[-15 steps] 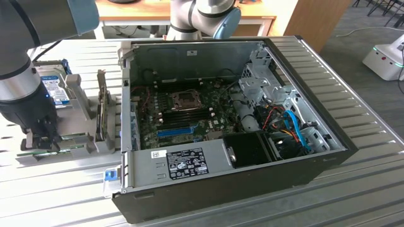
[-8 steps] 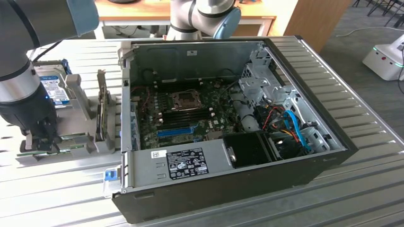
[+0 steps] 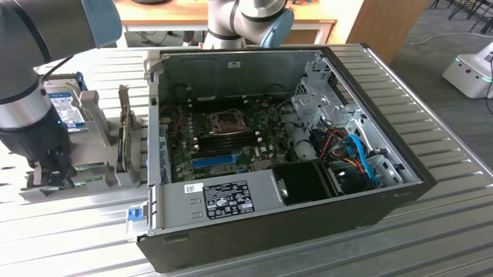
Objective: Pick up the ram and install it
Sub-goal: 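Pick up the ram and move it above insertion slot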
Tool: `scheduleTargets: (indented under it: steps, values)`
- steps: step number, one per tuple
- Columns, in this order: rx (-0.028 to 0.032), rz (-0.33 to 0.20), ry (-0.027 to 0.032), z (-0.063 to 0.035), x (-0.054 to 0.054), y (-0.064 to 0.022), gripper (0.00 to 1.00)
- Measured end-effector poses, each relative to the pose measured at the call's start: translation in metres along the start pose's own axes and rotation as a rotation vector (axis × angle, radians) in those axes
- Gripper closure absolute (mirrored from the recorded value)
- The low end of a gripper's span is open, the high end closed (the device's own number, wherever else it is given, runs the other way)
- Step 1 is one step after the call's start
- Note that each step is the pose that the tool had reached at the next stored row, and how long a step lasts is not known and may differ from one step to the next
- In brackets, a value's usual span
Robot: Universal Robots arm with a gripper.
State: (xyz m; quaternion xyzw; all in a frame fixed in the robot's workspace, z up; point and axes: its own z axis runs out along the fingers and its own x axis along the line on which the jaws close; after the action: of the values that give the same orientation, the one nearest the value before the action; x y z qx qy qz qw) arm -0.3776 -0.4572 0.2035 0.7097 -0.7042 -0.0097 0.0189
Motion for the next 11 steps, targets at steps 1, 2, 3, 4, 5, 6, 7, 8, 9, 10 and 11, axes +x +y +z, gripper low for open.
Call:
scheduleTargets:
  steps: [1, 2, 3, 4, 5, 6, 7, 8, 9, 10, 11]
  values:
    - [0.0000, 0.000, 0.0000, 0.0009, 0.0000, 0.0000, 0.68]
    - [0.0000, 0.000, 0.0001, 0.0017, 0.0000, -0.0001, 0.68]
    - [-0.0001, 0.000, 0.0001, 0.0023, 0.0000, -0.0001, 0.68]
    - [-0.0001, 0.000, 0.0001, 0.0028, 0.0000, -0.0001, 0.68]
    - [-0.0002, 0.000, 0.0001, 0.0032, 0.0000, -0.0001, 0.68]
    - [-0.0001, 0.000, 0.0001, 0.0036, -0.0001, -0.0003, 0.68]
    - [-0.0001, 0.000, 0.0001, 0.0039, -0.0001, -0.0007, 0.68]
    - [-0.0001, 0.000, 0.0001, 0.0043, 0.0000, -0.0012, 0.68]
    - [0.0000, 0.000, 0.0001, 0.0046, 0.0000, -0.0016, 0.68]
    - [0.0000, 0.000, 0.0000, 0.0049, -0.0001, -0.0020, 0.68]
    - [0.0001, 0.000, -0.0001, 0.0050, -0.0001, -0.0022, 0.68]
